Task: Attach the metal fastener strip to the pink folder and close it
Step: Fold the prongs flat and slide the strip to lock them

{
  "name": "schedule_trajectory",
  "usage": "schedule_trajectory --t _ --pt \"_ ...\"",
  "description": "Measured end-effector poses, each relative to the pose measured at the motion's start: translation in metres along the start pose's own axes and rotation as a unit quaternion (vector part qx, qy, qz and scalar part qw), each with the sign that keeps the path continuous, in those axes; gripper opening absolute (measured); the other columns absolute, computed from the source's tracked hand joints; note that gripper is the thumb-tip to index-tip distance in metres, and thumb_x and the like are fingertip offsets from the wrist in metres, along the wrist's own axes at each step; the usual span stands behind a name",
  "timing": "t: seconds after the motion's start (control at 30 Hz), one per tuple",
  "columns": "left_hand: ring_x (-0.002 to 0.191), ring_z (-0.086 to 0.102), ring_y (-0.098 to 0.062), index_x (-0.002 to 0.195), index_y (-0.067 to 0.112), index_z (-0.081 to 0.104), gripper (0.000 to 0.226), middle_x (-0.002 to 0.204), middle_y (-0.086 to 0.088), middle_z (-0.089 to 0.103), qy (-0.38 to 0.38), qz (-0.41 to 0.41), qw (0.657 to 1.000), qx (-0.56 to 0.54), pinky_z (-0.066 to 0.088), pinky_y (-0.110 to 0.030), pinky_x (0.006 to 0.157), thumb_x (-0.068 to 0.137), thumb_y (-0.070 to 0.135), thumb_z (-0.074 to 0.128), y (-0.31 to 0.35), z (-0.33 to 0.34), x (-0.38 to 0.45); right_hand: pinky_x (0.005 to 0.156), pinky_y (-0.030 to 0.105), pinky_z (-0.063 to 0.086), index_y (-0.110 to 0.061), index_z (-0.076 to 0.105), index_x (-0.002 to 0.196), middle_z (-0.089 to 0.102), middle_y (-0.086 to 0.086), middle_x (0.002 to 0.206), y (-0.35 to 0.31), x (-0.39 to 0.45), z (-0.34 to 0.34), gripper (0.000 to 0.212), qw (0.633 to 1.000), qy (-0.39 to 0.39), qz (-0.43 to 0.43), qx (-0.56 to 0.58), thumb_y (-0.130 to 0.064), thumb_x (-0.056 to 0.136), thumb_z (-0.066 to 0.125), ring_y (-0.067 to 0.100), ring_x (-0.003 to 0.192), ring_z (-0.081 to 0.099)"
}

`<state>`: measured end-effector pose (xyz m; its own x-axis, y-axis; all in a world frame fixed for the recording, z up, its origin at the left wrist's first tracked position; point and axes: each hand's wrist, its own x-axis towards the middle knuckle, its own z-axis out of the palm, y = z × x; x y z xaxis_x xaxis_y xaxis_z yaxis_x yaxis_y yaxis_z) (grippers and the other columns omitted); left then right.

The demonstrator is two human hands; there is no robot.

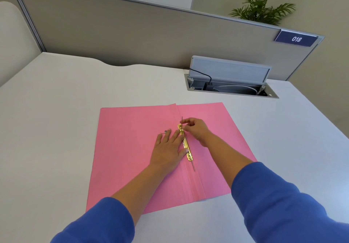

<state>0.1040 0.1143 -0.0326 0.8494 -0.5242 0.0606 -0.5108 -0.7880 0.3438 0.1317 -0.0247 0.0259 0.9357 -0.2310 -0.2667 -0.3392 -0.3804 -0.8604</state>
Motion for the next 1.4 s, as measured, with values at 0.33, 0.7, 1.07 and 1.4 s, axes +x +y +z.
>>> schedule_trajectory --t 0.33,0.7,1.07,1.4 --pt "0.146 0.009 -0.023 0.143 0.029 0.023 0.059 0.157 0.006 0.019 0.002 0.003 1.0 -0.002 0.003 -0.044 0.117 0.091 0.056 0.024 0.0 -0.001 -0.001 0.077 0.029 0.043 0.006 0.066 0.1 0.061 0.007 0.082 0.0 0.011 0.003 0.02 0.998 0.028 0.01 -0.049 -0.003 0.083 0.063 0.02 0.085 0.053" --pt "0.146 0.008 -0.023 0.144 0.029 0.022 0.059 0.157 0.005 0.019 0.001 -0.003 1.0 -0.004 0.003 -0.045 0.118 0.091 0.055 0.025 0.0 0.0 -0.001 0.084 0.037 0.052 0.0 0.07 0.095 0.07 0.014 0.095 0.002 0.023 0.012 0.018 0.984 0.076 -0.002 -0.164 -0.01 0.081 0.066 0.018 0.082 0.057" --pt "0.146 0.008 -0.022 0.144 0.028 0.022 0.059 0.157 0.004 0.018 -0.003 -0.003 1.0 -0.003 0.002 -0.044 0.118 0.091 0.054 0.026 0.001 0.0 0.0 0.06 0.022 0.046 -0.008 0.075 0.088 0.07 0.002 0.082 -0.005 0.026 0.007 0.012 0.991 0.045 0.021 -0.127 -0.01 0.077 0.072 0.01 0.068 0.058" --pt "0.146 0.009 -0.023 0.142 0.028 0.026 0.057 0.157 0.004 0.02 0.0 -0.001 1.0 -0.008 0.003 -0.045 0.118 0.091 0.054 0.028 0.0 0.0 0.0 0.089 0.031 0.045 0.0 0.071 0.102 0.07 0.017 0.11 -0.016 0.032 0.009 0.024 0.99 -0.001 0.032 -0.138 -0.012 0.081 0.067 0.027 0.105 0.061"
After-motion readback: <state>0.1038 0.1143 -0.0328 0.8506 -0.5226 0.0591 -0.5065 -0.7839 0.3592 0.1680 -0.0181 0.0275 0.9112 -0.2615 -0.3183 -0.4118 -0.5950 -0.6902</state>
